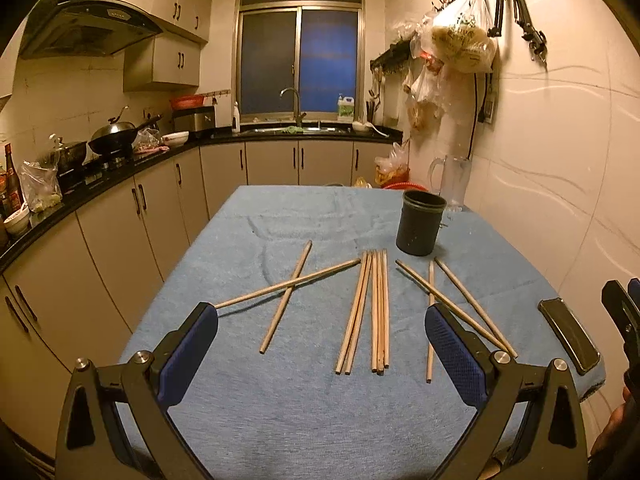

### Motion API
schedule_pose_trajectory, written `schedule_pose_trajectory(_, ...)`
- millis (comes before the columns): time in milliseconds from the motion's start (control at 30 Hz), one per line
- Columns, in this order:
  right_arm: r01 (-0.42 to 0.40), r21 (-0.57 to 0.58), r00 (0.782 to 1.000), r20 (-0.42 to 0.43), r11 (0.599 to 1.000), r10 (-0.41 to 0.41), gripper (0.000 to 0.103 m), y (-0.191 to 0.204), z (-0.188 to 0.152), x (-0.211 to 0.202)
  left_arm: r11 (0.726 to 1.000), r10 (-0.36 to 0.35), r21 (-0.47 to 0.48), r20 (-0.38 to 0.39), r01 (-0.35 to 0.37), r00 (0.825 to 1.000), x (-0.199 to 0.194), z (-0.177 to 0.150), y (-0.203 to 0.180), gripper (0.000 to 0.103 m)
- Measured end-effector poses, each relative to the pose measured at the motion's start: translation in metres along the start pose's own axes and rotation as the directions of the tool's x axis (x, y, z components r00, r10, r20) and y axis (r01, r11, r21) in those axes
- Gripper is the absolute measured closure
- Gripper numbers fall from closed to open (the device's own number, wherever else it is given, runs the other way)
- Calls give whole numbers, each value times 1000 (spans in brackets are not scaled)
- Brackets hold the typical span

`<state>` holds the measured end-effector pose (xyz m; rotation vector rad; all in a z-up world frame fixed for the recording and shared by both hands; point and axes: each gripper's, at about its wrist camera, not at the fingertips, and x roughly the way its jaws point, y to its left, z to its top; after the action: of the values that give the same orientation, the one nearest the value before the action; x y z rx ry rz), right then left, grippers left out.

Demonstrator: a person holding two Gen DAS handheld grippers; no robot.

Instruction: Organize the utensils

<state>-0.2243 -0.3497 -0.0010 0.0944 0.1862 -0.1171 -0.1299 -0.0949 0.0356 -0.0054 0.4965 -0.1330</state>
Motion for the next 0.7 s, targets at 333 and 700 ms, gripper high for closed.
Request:
schedule_pose_trajectory(333, 9, -54, 999, 40, 998, -7, 2, 8, 8, -2, 1000, 31, -7, 83, -30, 996, -17, 2, 11, 0)
schedule_pose_trajectory(700, -3, -67, 1000, 9, 998, 3, 2, 15, 6, 8, 999, 32, -9, 58, -32, 998, -5, -1, 10, 0)
